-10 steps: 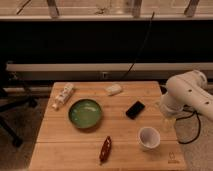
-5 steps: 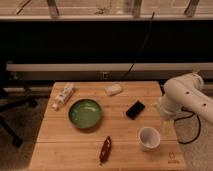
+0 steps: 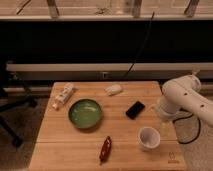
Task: Place the ceramic cup in the ceramic bowl
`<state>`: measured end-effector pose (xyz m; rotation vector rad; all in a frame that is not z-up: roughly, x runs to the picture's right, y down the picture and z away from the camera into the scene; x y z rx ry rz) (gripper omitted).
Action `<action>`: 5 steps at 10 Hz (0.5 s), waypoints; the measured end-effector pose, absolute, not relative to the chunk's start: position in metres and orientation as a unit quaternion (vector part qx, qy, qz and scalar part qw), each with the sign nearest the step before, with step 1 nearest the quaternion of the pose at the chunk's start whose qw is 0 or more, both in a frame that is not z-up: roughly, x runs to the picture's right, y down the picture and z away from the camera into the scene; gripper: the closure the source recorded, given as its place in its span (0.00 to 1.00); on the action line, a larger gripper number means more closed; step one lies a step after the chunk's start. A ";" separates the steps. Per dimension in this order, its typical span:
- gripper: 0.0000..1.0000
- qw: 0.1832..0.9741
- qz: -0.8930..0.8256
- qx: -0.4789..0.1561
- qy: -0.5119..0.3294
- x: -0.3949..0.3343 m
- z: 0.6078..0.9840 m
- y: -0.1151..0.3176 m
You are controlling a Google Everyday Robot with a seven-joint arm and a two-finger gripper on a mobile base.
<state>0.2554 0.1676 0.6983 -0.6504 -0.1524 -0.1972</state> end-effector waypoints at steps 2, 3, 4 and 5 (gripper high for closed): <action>0.20 0.938 -0.098 -0.322 -0.079 0.254 0.698 0.168; 0.20 0.937 -0.100 -0.326 -0.080 0.252 0.697 0.172; 0.20 0.934 -0.105 -0.330 -0.083 0.241 0.695 0.175; 0.20 0.932 -0.112 -0.334 -0.086 0.227 0.694 0.178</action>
